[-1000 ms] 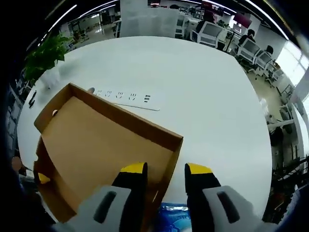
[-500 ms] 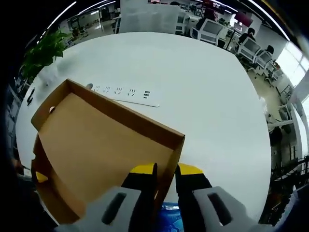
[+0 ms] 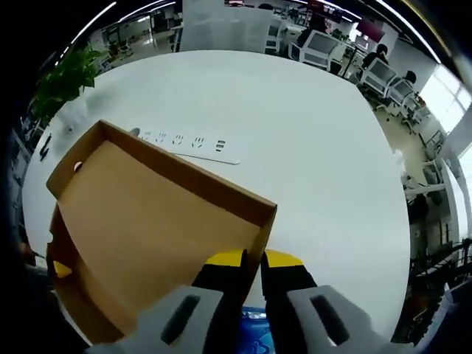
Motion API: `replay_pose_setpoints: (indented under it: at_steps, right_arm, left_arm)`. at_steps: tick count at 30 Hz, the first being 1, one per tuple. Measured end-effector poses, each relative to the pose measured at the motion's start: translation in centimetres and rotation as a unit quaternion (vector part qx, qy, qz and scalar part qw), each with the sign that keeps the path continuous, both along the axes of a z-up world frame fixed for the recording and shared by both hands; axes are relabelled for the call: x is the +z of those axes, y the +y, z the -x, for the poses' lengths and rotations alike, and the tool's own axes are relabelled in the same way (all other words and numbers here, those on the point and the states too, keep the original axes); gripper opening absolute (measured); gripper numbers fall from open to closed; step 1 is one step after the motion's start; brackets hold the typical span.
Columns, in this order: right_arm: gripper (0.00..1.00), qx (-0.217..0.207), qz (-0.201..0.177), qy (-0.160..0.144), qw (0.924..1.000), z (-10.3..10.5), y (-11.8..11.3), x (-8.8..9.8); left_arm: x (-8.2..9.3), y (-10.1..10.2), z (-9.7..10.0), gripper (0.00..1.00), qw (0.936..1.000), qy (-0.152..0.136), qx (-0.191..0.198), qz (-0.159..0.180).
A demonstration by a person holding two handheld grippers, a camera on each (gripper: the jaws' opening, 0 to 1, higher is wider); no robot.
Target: Operate the shoe box by opening the lid, removing the specified soft item, and placing it in the target area until the item is outside and the box remains undamaged.
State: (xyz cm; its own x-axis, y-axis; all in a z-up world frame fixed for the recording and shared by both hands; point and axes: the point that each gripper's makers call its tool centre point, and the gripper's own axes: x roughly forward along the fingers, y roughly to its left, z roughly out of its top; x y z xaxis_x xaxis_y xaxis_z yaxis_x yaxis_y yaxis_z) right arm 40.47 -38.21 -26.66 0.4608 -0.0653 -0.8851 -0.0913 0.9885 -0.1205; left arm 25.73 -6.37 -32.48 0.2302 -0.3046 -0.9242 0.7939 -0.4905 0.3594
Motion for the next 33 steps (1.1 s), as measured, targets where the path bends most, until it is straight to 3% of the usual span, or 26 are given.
replay_pose_setpoints:
  at_steps: [20,33]
  right_arm:
    - [0.07,0.010,0.014,-0.019,0.9997,-0.5,-0.6,1.9]
    - [0.07,0.014,0.015,-0.070,0.9973,-0.1,-0.6,3.7]
  left_arm:
    - [0.0,0.1,0.0,0.19,1.0000,-0.001,-0.001,-0.002]
    - [-0.1,0.1,0.0,0.19,1.0000,-0.002,-0.001,-0.004]
